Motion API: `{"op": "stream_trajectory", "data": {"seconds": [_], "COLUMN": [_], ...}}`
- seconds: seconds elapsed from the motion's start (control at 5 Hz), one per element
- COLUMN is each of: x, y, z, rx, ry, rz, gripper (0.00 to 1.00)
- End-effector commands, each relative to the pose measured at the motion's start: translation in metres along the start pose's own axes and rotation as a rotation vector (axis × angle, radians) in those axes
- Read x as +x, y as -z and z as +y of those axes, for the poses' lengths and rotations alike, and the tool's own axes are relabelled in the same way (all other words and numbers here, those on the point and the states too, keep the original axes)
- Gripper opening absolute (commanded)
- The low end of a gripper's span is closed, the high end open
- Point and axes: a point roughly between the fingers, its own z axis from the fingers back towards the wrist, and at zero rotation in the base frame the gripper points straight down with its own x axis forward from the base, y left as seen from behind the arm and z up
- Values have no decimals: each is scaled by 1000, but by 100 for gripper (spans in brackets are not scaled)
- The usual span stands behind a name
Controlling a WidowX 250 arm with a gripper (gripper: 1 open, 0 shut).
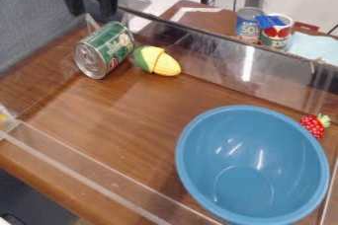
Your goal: Put the strawberry into the blue bowl
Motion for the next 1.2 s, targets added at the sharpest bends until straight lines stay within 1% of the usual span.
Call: {"op": "stream_trajectory", "data": {"seconds": [0.0, 0.4, 0.8, 1.0], "x": [-5, -13, -13, -3], "y": [-46, -19, -4, 3], "z": [-3, -16, -28, -22], "rx": [47, 38, 51, 54], "ry": [50, 134, 94, 30], "rz": [-119, -112, -130, -131], "gripper": [100, 100, 100, 100]}}
